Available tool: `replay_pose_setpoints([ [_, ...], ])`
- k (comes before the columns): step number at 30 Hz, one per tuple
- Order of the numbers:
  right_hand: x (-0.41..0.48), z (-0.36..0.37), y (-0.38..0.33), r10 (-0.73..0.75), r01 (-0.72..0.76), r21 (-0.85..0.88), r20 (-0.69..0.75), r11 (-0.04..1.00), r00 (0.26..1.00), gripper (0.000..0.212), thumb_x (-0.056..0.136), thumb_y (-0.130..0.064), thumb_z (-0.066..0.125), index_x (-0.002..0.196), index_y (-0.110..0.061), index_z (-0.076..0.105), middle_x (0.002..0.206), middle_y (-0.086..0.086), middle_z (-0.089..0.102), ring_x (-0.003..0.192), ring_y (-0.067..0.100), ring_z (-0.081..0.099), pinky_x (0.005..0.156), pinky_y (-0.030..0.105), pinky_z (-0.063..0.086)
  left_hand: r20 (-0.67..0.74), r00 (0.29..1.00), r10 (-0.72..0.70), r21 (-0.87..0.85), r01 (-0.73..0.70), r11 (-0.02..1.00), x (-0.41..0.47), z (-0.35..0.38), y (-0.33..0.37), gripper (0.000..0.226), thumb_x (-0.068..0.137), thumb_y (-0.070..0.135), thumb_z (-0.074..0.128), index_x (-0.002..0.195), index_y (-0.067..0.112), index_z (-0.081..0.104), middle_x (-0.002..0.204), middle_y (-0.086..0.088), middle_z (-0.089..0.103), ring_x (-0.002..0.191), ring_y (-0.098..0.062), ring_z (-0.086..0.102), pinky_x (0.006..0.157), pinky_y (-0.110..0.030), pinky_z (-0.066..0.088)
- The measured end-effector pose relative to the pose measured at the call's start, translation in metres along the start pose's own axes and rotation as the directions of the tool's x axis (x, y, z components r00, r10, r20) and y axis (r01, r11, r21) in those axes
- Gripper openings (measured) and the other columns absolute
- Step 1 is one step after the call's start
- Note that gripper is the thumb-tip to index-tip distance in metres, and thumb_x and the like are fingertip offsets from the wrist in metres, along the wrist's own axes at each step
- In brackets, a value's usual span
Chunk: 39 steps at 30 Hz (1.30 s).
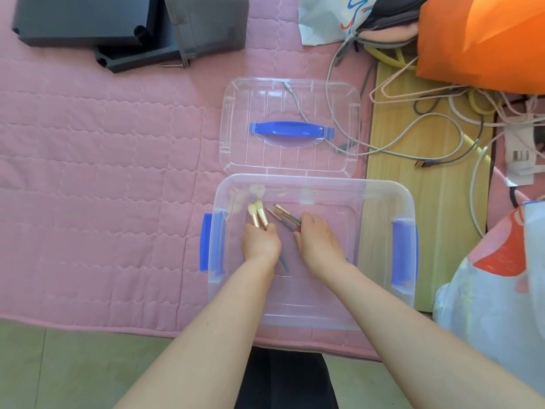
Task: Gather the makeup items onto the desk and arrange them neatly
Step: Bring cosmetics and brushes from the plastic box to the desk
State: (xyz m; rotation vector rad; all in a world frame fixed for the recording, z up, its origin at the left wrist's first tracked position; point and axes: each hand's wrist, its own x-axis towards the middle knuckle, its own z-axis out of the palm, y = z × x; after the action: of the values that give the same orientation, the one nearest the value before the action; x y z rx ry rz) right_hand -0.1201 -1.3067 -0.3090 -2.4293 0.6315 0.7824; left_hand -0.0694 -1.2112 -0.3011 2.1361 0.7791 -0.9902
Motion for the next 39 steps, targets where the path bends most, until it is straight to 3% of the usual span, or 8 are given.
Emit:
replay_pose_setpoints([
  [5,-0.005,-0.004,-0.002,0.063,-0.063,0.049,0.016,0.997,0.998,0.020,0.098,-0.018,0.041,0.109,-0.003,0.048,0.114,0.018,0.049,0.104,0.036,0.051,0.079,0.040,0.040,0.048,0.999,-0.018,-0.057,0.021,0.998,-0.005,-0.005,-0.004,0.027,0.096,0.024,0.041,0.114,0.006,0.048,0.110,-0.014,0.067,0.105,-0.032,0.059,0.086,-0.038,0.046],
  [8,-0.011,-0.008,0.000,0.102,-0.105,0.071,0.039,0.992,0.994,0.019,0.099,-0.016,0.039,0.109,-0.003,0.047,0.113,0.020,0.054,0.102,0.038,0.054,0.074,0.038,0.039,0.057,0.998,-0.011,-0.086,0.015,0.996,-0.013,-0.008,-0.005,0.016,0.099,0.021,0.039,0.109,0.010,0.045,0.103,-0.012,0.069,0.093,-0.026,0.057,0.076,-0.030,0.040],
  [13,-0.030,-0.028,-0.002,0.047,-0.056,0.160,0.055,0.986,0.997,0.018,0.097,-0.015,0.043,0.106,-0.002,0.052,0.107,0.023,0.061,0.099,0.041,0.055,0.069,0.036,0.038,0.068,0.997,0.038,-0.163,-0.027,0.986,-0.032,-0.017,-0.002,0.025,0.101,0.021,0.040,0.113,0.003,0.052,0.093,-0.010,0.067,0.080,-0.023,0.050,0.072,-0.028,0.035],
  [18,-0.066,-0.066,-0.015,0.042,-0.068,0.308,0.093,0.949,0.995,0.020,0.097,-0.015,0.043,0.104,-0.007,0.060,0.101,0.014,0.064,0.091,0.033,0.058,0.066,0.031,0.037,0.097,0.992,0.081,-0.262,-0.053,0.964,-0.065,-0.037,0.004,0.026,0.100,0.020,0.041,0.082,0.009,0.057,0.070,-0.002,0.058,0.069,-0.022,0.051,0.072,-0.032,0.041],
  [22,-0.111,-0.104,-0.028,0.011,-0.064,0.541,0.101,0.838,0.995,0.016,0.094,-0.011,0.047,0.101,-0.010,0.062,0.090,-0.001,0.064,0.071,0.012,0.053,0.054,0.016,0.039,0.091,0.983,0.163,-0.364,-0.119,0.924,-0.115,-0.065,0.013,0.021,0.099,0.018,0.043,0.085,0.009,0.055,0.072,-0.004,0.058,0.058,-0.015,0.052,0.058,-0.029,0.043],
  [25,-0.145,-0.130,-0.039,0.010,-0.076,0.654,0.103,0.752,0.995,0.013,0.092,-0.012,0.052,0.096,-0.014,0.065,0.082,-0.001,0.064,0.071,0.012,0.054,0.067,0.023,0.043,0.094,0.974,0.204,-0.419,-0.147,0.896,-0.158,-0.088,0.017,0.018,0.100,0.020,0.042,0.090,0.011,0.054,0.078,-0.006,0.059,0.057,-0.015,0.053,0.053,-0.028,0.044],
  [33,-0.229,-0.178,-0.067,-0.020,-0.046,0.727,0.083,0.685,0.996,0.016,0.095,-0.015,0.049,0.098,-0.018,0.064,0.075,-0.002,0.057,0.064,0.011,0.047,0.055,0.024,0.041,0.077,0.953,0.294,-0.527,-0.212,0.823,-0.255,-0.137,0.008,0.013,0.100,0.018,0.044,0.096,0.012,0.056,0.083,-0.008,0.060,0.049,-0.012,0.044,0.044,-0.023,0.038],
  [39,-0.288,-0.199,-0.089,-0.099,0.020,0.694,0.074,0.719,0.992,0.016,0.094,-0.015,0.049,0.099,-0.019,0.063,0.078,-0.003,0.061,0.071,0.010,0.054,0.064,0.022,0.043,0.019,0.952,0.304,-0.590,-0.235,0.773,-0.314,-0.170,-0.014,0.015,0.100,0.019,0.045,0.099,0.009,0.056,0.083,-0.007,0.059,0.050,-0.012,0.045,0.046,-0.024,0.038],
])
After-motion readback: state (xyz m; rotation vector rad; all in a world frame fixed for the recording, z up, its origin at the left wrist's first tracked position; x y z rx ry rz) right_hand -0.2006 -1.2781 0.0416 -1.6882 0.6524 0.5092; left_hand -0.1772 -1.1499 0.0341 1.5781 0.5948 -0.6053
